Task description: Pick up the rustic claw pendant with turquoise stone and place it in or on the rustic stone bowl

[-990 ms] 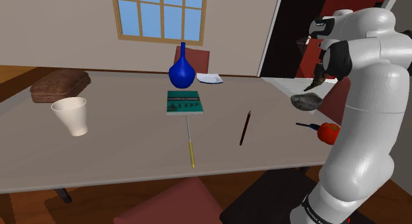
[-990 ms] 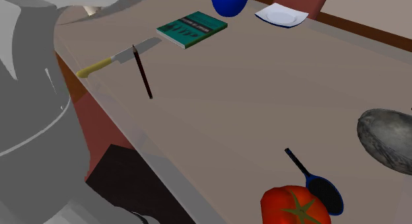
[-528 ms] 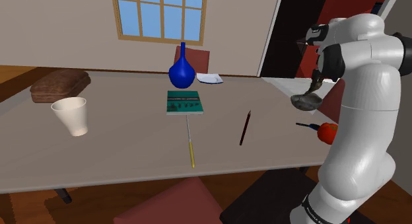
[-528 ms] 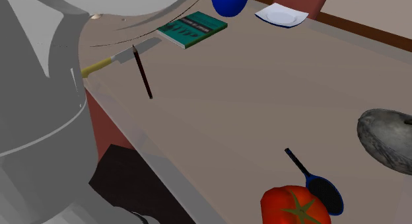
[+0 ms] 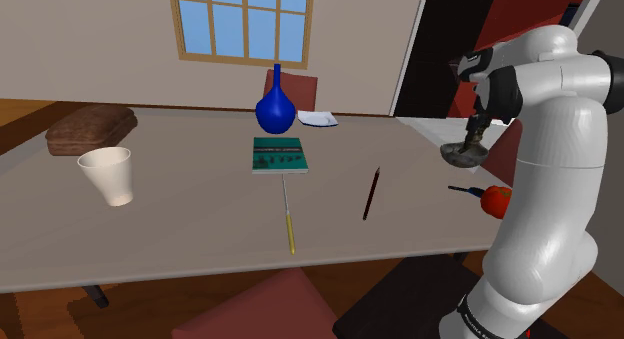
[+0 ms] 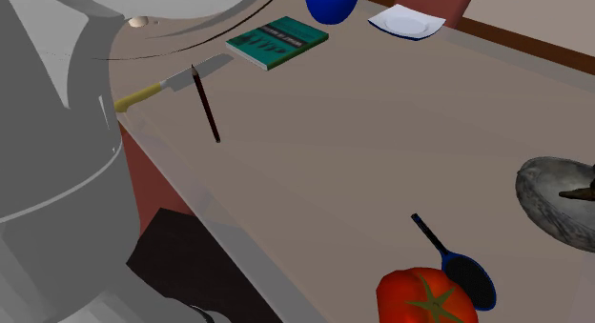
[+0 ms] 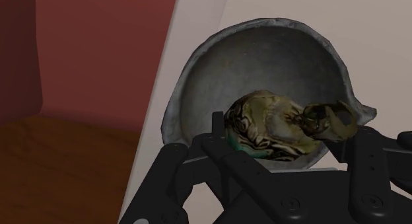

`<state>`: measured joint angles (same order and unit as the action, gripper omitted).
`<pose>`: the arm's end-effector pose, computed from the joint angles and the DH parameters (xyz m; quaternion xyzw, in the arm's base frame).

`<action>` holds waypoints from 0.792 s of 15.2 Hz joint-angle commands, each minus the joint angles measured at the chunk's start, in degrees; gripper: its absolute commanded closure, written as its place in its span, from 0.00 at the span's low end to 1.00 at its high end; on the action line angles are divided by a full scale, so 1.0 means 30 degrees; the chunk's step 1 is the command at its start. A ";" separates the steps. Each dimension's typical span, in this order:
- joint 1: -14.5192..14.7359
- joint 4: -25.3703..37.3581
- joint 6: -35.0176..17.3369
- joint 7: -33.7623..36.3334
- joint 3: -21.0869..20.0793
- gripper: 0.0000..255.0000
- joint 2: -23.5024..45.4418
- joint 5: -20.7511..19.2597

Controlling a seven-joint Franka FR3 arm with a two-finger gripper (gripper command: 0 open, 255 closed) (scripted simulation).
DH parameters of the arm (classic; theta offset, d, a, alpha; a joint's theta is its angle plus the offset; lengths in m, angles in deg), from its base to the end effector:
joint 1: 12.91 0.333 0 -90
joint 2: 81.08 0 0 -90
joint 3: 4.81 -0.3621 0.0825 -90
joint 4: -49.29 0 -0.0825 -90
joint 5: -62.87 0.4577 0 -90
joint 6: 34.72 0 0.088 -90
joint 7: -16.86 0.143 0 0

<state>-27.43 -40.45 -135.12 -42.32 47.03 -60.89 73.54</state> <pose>0.3663 -0.6103 0.4922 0.9965 -0.0679 -0.0481 0.0077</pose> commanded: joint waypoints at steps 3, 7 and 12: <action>0.0031 -0.0275 -0.0277 -0.0016 -0.0004 1.00 -0.0009 0.0005; 0.0031 -0.0275 -0.0277 -0.0016 -0.0004 1.00 -0.0009 0.0005; 0.0031 -0.0276 -0.0277 -0.0016 -0.0004 0.00 -0.0010 0.0005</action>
<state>-27.34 -41.28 -135.95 -42.37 47.02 -60.91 73.56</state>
